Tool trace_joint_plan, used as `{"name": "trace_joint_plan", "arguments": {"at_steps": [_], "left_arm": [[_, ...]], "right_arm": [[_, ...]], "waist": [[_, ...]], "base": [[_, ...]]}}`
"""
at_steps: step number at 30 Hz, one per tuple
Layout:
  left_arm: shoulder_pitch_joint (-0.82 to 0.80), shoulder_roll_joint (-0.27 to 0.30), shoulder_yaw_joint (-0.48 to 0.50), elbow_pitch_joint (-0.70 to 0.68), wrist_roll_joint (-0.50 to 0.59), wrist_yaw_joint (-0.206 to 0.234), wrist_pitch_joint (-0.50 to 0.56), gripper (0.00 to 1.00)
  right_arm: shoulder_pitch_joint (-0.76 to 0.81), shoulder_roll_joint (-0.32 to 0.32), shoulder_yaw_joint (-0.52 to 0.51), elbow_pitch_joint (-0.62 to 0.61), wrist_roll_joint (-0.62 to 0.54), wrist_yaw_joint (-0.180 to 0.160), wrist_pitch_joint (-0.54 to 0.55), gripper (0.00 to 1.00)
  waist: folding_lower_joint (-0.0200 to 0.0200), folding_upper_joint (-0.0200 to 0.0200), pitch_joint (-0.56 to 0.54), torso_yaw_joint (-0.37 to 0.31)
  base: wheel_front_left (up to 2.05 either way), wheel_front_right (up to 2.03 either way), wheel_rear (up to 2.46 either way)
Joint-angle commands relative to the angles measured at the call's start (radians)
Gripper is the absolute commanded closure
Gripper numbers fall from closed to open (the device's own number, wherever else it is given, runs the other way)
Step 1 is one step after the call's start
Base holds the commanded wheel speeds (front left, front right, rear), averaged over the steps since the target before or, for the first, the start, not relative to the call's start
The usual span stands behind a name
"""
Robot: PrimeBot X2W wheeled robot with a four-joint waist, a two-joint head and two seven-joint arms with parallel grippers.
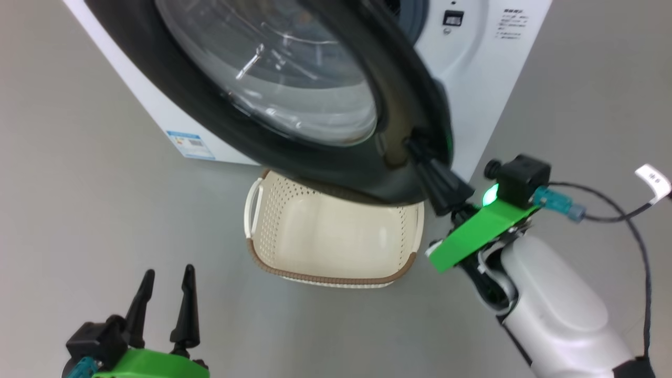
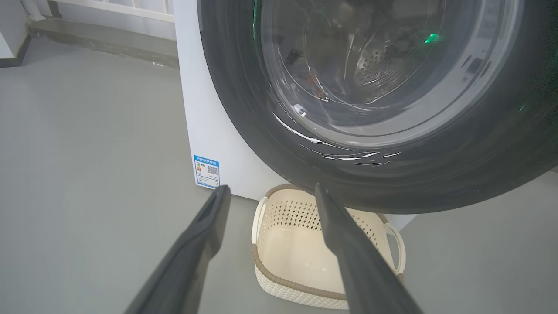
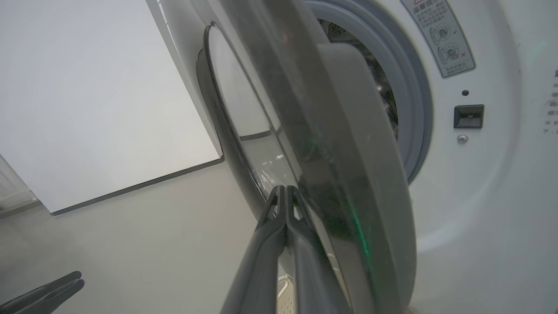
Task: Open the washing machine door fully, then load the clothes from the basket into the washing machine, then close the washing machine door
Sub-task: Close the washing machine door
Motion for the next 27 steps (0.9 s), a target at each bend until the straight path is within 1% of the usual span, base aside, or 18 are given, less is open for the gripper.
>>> {"name": "trace_joint_plan", "arguments": {"at_steps": [1, 6, 12, 23, 27], "left_arm": [[-0.032, 0.01, 0.029, -0.026, -0.012, -0.002, -0.007, 0.0], [-0.05, 0.008, 0.009, -0.025, -0.017, -0.002, -0.007, 0.0], [-0.072, 0.007, -0.013, -0.025, -0.024, -0.002, -0.007, 0.0], [-0.111, 0.006, -0.059, -0.028, -0.04, -0.002, -0.007, 0.0], [-0.118, 0.006, -0.071, -0.028, -0.045, -0.002, -0.007, 0.0]], "right_arm": [[-0.025, 0.007, -0.001, -0.014, -0.009, 0.001, -0.005, 1.0], [-0.081, 0.003, -0.063, 0.032, -0.018, 0.001, -0.005, 1.0], [-0.146, 0.008, -0.154, 0.057, -0.037, 0.001, -0.005, 1.0], [-0.261, 0.001, -0.25, 0.098, -0.044, 0.001, -0.005, 1.0], [-0.293, 0.004, -0.298, 0.109, -0.046, 0.001, -0.005, 1.0]], "waist": [[0.0, -0.0001, 0.014, 0.012], [0.0, -0.0001, 0.033, 0.029], [0.0, -0.0001, 0.058, 0.048], [0.0, -0.0001, 0.099, 0.087], [0.0, -0.0001, 0.112, 0.095]], "base": [[0.0, 0.0, 0.0], [0.0, 0.0, 0.0], [0.0, 0.0, 0.0], [0.0, 0.0, 0.0], [0.0, 0.0, 0.0]]}}
